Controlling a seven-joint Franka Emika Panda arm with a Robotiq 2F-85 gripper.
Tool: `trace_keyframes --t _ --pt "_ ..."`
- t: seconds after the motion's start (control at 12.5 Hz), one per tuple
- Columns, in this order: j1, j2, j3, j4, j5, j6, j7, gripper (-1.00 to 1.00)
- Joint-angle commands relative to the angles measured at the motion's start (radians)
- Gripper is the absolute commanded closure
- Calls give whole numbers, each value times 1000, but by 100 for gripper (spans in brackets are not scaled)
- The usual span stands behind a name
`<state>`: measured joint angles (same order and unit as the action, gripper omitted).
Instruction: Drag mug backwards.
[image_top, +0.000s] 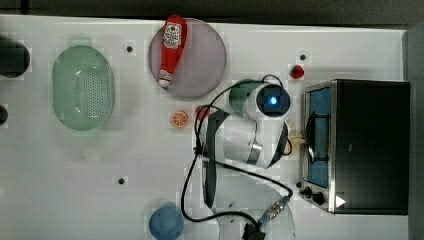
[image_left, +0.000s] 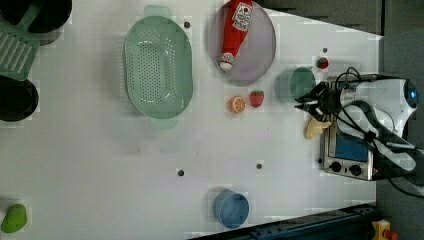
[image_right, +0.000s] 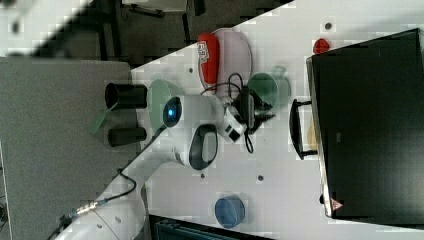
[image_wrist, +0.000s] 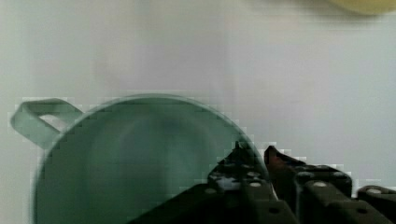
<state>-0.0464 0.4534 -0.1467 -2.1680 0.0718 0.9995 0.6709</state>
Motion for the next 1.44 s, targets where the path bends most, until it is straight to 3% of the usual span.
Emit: trace_keyframes --t 0.08,0.64,1.44 --pt "-13 -63 6 -61 -21 -12 0 65" --pt "-15 -163 -7 -212 -21 -24 0 65" --pt "-15 -186 -22 -241 -24 -234 0 65"
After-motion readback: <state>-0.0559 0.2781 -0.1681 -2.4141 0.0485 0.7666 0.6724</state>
